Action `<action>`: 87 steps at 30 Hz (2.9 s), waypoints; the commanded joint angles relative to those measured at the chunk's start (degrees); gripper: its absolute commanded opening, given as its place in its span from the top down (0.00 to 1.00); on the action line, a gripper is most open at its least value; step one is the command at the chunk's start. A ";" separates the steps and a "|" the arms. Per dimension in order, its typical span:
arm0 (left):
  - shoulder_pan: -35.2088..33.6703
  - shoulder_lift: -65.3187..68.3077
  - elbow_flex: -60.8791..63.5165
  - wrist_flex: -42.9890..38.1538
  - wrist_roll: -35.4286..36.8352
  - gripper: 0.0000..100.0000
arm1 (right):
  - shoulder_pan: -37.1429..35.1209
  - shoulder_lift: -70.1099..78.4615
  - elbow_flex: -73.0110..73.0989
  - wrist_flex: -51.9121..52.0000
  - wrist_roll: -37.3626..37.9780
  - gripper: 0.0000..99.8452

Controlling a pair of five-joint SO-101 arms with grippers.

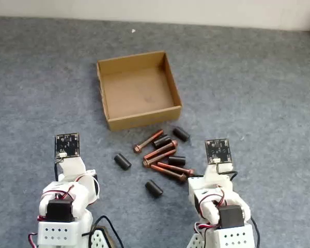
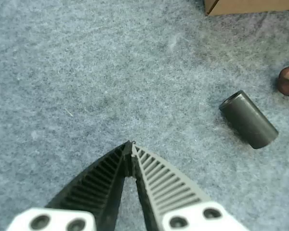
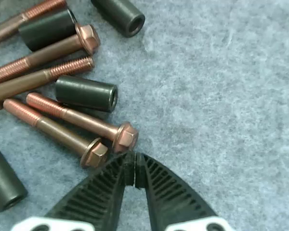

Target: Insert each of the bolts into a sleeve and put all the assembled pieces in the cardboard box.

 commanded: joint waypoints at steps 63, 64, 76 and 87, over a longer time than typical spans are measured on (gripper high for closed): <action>-0.31 -0.22 1.19 0.35 -0.53 0.99 | -6.99 108.97 -78.29 -12.00 24.35 0.83; -0.31 -0.22 1.19 0.35 -0.53 0.99 | -7.34 110.02 -78.99 -12.00 24.35 0.83; -0.31 -0.22 1.19 0.35 -0.53 0.99 | -8.13 121.63 -85.41 -12.00 24.35 0.83; -0.31 -0.22 1.19 0.35 -0.53 0.99 | -3.74 122.86 -88.22 -11.47 24.26 1.00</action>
